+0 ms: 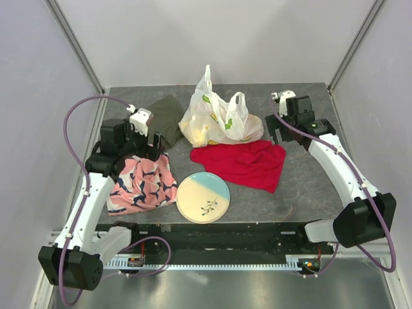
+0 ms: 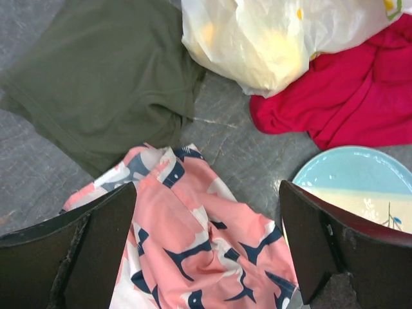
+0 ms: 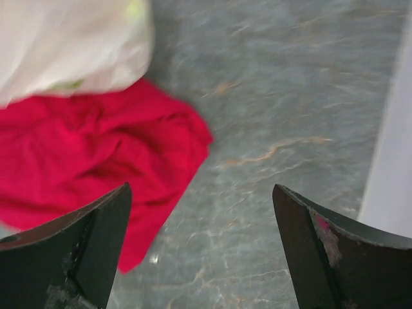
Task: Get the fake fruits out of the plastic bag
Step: Move the distractor to the center of the board, then adjust the distractor at the center of the board.
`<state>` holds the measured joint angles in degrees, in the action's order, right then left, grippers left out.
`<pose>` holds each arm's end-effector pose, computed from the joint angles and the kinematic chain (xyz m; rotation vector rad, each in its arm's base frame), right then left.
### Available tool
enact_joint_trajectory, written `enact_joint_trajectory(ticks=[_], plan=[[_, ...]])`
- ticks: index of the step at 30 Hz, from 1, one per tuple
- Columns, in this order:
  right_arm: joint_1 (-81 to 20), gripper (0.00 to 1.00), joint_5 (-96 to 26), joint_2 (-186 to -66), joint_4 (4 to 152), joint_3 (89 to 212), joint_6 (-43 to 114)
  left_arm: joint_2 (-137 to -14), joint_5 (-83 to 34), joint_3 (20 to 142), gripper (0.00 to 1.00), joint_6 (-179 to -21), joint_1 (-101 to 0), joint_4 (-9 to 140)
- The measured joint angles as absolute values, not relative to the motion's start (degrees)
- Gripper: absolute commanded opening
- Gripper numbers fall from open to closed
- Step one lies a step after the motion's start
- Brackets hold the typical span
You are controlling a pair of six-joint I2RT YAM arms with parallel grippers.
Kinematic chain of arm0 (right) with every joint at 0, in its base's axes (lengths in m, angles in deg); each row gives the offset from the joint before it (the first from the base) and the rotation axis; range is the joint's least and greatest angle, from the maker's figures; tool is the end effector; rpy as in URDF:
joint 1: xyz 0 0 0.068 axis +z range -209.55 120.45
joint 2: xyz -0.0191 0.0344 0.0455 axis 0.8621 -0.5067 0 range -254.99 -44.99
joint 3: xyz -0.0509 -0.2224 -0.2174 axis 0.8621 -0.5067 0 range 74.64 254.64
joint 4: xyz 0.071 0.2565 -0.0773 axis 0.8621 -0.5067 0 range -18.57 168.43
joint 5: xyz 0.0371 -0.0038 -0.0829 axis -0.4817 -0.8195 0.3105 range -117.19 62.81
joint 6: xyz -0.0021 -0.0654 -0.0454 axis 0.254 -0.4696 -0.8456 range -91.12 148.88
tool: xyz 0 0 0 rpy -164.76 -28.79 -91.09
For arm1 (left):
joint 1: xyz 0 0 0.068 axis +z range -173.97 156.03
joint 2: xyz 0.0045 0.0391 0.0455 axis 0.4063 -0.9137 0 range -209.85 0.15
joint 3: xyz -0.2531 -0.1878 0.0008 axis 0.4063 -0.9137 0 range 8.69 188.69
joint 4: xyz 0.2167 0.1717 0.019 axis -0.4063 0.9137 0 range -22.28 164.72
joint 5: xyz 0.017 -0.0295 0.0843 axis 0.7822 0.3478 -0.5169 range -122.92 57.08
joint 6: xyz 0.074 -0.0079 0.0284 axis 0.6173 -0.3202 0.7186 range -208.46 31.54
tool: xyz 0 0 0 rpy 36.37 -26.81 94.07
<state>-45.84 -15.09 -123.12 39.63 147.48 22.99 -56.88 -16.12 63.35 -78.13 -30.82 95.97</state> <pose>0.3183 0.0628 0.3519 -0.2928 2.3073 -0.1785 0.2327 -0.0478 0.3495 0.4846 2.0348 -0.2714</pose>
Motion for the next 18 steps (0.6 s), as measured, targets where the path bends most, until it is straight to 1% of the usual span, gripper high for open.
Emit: enact_joint_trajectory(ticks=[2,4,6,7,8,10,11,13,14,15,16,18], plan=[[-45.91,0.98,-20.49,-122.74,38.01,146.28,20.69,-56.62,-15.66,62.34,0.92,-76.08,-30.82,97.3],[-45.88,0.98,-27.55,-122.29,36.17,146.23,16.19,-56.05,-14.83,60.38,0.91,-72.89,-30.8,99.27],[-45.62,0.96,-34.19,-121.13,35.41,145.19,10.75,-54.85,-14.17,57.1,0.85,-68.6,-30.8,101.76],[-45.21,0.93,-36.66,-120.32,35.43,143.81,8.39,-54.11,-13.89,55.13,0.8,-66.52,-30.82,102.88],[-44.79,0.91,-38.13,-119.86,35.3,142.61,6.75,-53.43,-13.67,53.49,0.67,-64.97,-30.82,103.75],[-43.3,0.87,-40.82,-120.17,35.17,139.66,3.23,-52.75,-13.23,50.47,0.55,-62.11,-30.82,106.31],[-42.71,0.86,-41.41,-121.0,35.12,138.93,2.38,-52.95,-13.26,49.49,0.36,-60.8,-30.85,107.03],[-41.64,0.82,-42.02,-124.43,35.82,137.99,0.98,-54.04,-13.19,48.4,0.25,-59.18,-30.85,108.23],[-41.38,0.81,-41.97,-126.42,36.68,137.89,0.61,-54.76,-13.19,48.11,0.15,-58.33,-30.85,108.39],[-41.18,0.79,-41.71,-128.73,37.92,137.89,0.37,-55.5,-13.26,47.83,0.07,-57.83,-30.85,108.3],[-40.9,0.77,-41.41,-131.12,39.19,137.93,0.1,-56.23,-13.34,47.39,0.02,-57.28,-30.85,107.97],[-40.44,0.7,-40.25,-135.75,41.31,138.58,-0.11,-57.41,-14.37,45.75,0.01,-56.56,-30.85,106.68]])
